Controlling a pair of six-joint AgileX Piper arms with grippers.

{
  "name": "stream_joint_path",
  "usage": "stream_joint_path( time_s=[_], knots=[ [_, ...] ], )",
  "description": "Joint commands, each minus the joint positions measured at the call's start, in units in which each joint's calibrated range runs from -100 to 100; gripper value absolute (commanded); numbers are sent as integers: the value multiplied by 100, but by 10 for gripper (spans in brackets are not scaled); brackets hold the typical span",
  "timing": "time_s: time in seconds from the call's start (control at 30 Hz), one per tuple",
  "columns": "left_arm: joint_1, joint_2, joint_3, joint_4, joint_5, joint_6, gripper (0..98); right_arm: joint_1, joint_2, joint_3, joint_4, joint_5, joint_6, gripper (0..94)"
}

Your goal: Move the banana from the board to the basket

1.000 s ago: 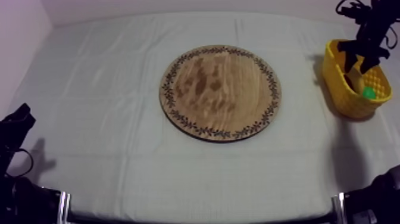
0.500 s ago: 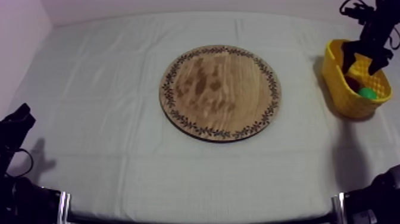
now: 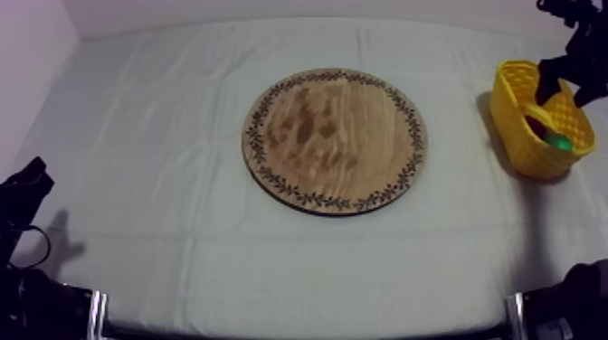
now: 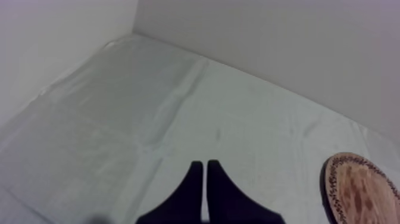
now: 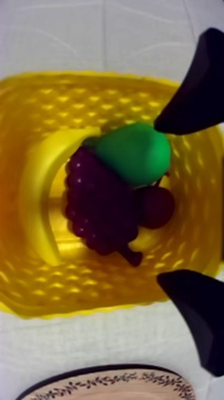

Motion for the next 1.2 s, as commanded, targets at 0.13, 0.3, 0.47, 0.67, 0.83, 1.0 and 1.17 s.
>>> stream_joint_path(
  time_s=[0.13,0.3,0.47,0.67,0.83,1.0,1.17],
  knots=[
    [-2,2,-2,-1,-1,1,1,120,-1272,1154,-136,-952,185,588],
    [-2,2,-2,-1,-1,1,1,203,-2186,1936,-282,-1403,387,565],
    [-2,2,-2,-1,-1,1,1,258,-2948,2489,-430,-1702,555,511],
    [-2,2,-2,-1,-1,1,1,462,-3771,3033,-780,-2011,939,435],
    [-2,2,-2,-1,-1,1,1,589,-4489,3555,-986,-2312,1217,399],
    [-2,2,-2,-1,-1,1,1,645,-5378,4383,-1134,-2825,1487,361],
    [-2,2,-2,-1,-1,1,1,622,-6276,5039,-1224,-3071,1689,317]
  ],
)
